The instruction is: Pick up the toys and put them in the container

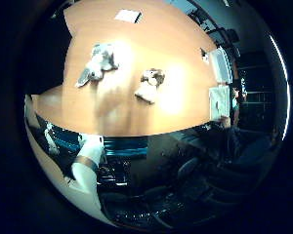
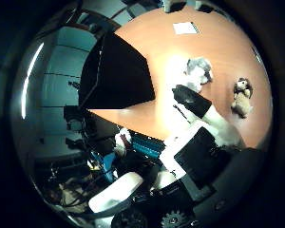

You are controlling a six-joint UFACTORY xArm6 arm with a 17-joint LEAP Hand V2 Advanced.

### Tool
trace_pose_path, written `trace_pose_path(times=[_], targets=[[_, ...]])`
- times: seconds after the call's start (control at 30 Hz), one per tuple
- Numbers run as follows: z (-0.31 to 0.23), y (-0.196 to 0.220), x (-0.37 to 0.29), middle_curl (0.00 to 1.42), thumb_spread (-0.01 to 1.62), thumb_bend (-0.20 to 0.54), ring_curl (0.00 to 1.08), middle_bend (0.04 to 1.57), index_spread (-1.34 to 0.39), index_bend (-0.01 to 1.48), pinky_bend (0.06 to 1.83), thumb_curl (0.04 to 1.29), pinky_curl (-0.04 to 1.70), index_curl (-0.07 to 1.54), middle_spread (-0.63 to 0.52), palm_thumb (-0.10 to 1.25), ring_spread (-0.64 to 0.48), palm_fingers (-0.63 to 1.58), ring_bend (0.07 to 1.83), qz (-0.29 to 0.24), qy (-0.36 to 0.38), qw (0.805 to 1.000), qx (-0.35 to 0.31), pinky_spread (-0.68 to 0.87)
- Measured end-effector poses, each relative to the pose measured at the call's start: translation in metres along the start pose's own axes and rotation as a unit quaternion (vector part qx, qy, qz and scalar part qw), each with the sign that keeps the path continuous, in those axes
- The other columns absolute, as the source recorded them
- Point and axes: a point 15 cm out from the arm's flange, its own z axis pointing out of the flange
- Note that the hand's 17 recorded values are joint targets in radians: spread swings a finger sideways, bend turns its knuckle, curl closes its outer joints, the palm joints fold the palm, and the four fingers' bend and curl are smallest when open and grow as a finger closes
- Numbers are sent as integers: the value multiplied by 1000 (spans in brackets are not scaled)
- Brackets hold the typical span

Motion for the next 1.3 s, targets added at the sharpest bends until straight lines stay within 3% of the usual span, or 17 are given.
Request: trace_pose_path(times=[0.33, 0.7, 0.9, 1.07, 1.1, 1.2, 1.3], targets=[[10, -13, 13, 293, 1104, -21, 231, 183, -447, 180, 215, 319, 270, 389, -114, 840, 84, 402, 207, 0, 6, 1000, -6, 359], [37, -29, 54, 304, 1071, -31, 247, 190, -392, 158, 309, 288, 301, 305, -42, 645, 151, 201, 244, -26, 51, 998, -38, 362], [63, -58, 72, 310, 1060, -25, 249, 192, -390, 162, 303, 283, 303, 295, -20, 593, 167, 145, 231, -46, 65, 996, -31, 362], [85, -80, 70, 309, 1034, -22, 251, 186, -398, 162, 303, 289, 310, 288, -4, 597, 173, 87, 214, -87, 66, 994, -29, 365], [93, -96, 63, 299, 1017, -25, 259, 180, -399, 154, 332, 293, 322, 275, 24, 602, 185, 27, 225, -122, 83, 989, -29, 362], [102, -109, 59, 295, 1014, -25, 261, 181, -398, 158, 347, 294, 326, 271, 39, 603, 188, 4, 227, -153, 104, 982, -34, 360], [111, -120, 55, 293, 1010, -27, 263, 184, -402, 162, 354, 295, 327, 272, 55, 598, 190, -5, 228, -165, 110, 980, -32, 358]])
